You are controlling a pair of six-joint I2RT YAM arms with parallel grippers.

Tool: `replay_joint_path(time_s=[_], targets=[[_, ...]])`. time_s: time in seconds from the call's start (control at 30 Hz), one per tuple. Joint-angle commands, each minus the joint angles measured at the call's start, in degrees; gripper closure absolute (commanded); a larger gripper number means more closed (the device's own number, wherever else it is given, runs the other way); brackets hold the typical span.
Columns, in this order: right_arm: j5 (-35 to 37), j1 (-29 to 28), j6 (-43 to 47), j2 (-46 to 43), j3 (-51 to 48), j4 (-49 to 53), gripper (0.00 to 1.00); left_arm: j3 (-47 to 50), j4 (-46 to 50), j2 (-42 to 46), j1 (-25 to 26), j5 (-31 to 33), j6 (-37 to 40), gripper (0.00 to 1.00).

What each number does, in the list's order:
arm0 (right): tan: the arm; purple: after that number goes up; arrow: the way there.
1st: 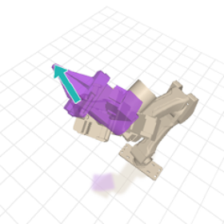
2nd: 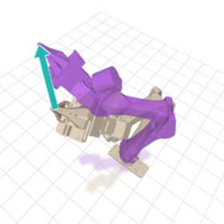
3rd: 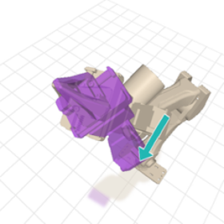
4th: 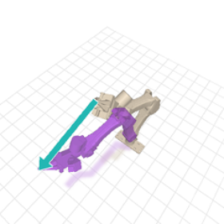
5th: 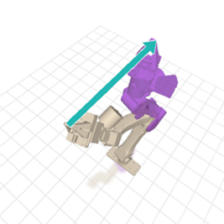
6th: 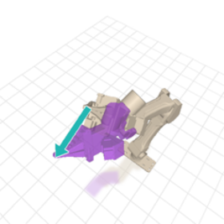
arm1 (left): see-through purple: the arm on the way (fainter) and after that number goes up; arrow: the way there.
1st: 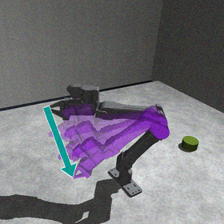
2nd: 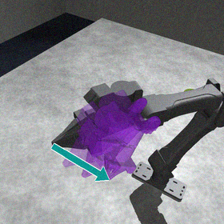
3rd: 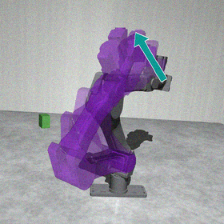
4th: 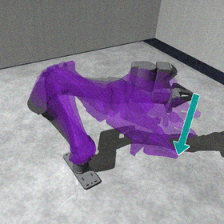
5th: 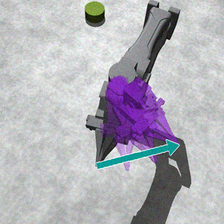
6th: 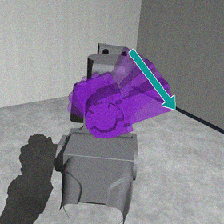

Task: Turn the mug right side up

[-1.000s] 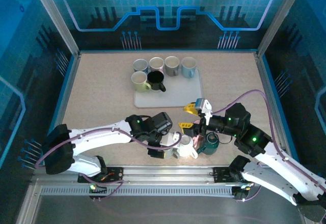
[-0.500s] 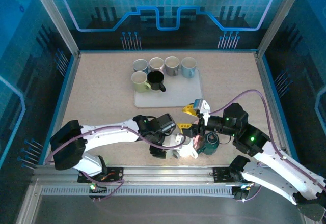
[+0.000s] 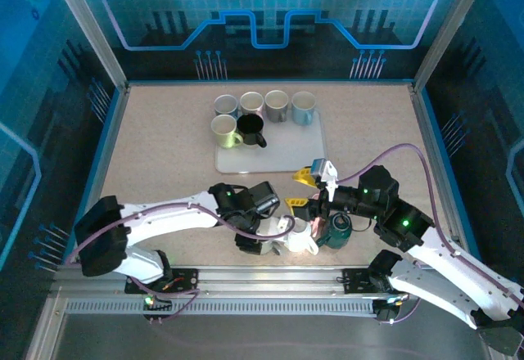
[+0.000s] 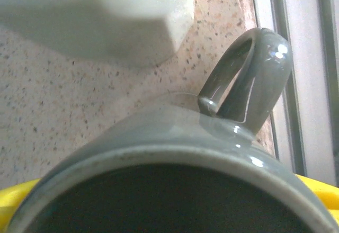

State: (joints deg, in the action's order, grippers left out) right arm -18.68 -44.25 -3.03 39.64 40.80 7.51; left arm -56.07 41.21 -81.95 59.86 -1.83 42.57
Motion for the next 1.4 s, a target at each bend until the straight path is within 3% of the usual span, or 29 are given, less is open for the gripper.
replay_joint_path(time_s=[0.0, 0.13, 0.23, 0.37, 0.53, 0.67, 0.83, 0.97, 1.17, 1.37], targets=[[0.0, -0.86, -1.26, -0.6, 1.64, 0.39, 0.35, -4.92, 6.07, 6.44, 0.17, 2.81, 0.78, 0.61], [3.07, -0.92, -3.01, -0.13, 3.09, 2.12, 0.37, -5.63, 8.44, 12.46, 0.92, 11.57, 2.41, 0.6], [11.42, -0.65, -8.6, 1.35, 6.54, 6.64, 0.4, -3.97, 5.99, 17.83, 1.76, 19.96, 4.88, 0.6], [16.93, -0.47, -8.82, 4.48, 13.3, 14.91, 0.4, 5.68, -10.46, 28.61, 4.25, 31.61, 14.31, 0.6], [17.52, 0.23, -13.24, 6.35, 15.16, 15.18, 0.4, 15.89, -34.37, 36.69, 6.48, 40.7, 28.32, 0.6], [7.06, 3.8, -19.69, 12.15, 20.54, 20.53, 0.39, 21.27, -50.33, 41.26, 6.46, 41.38, 34.49, 0.6], [-17.26, 10.12, -28.75, 17.22, 21.96, 17.15, 0.36, 26.36, -54.31, 48.11, 6.56, 36.33, 36.63, 0.62], [-27.12, 12.84, -35.74, 18.89, 19.7, 11.33, 0.35, 28.15, -57.72, 51.22, 6.5, 36.83, 37.1, 0.62], [-36.54, 14.04, -43.38, 20.9, 16.03, 4.38, 0.33, 28.98, -58.88, 56.24, 6.44, 37.16, 36.56, 0.62], [-37.46, 13.97, -47.51, 19.6, 11.72, 0.5, 0.33, 29.96, -60.18, 58.4, 6.46, 37.33, 35.79, 0.62]])
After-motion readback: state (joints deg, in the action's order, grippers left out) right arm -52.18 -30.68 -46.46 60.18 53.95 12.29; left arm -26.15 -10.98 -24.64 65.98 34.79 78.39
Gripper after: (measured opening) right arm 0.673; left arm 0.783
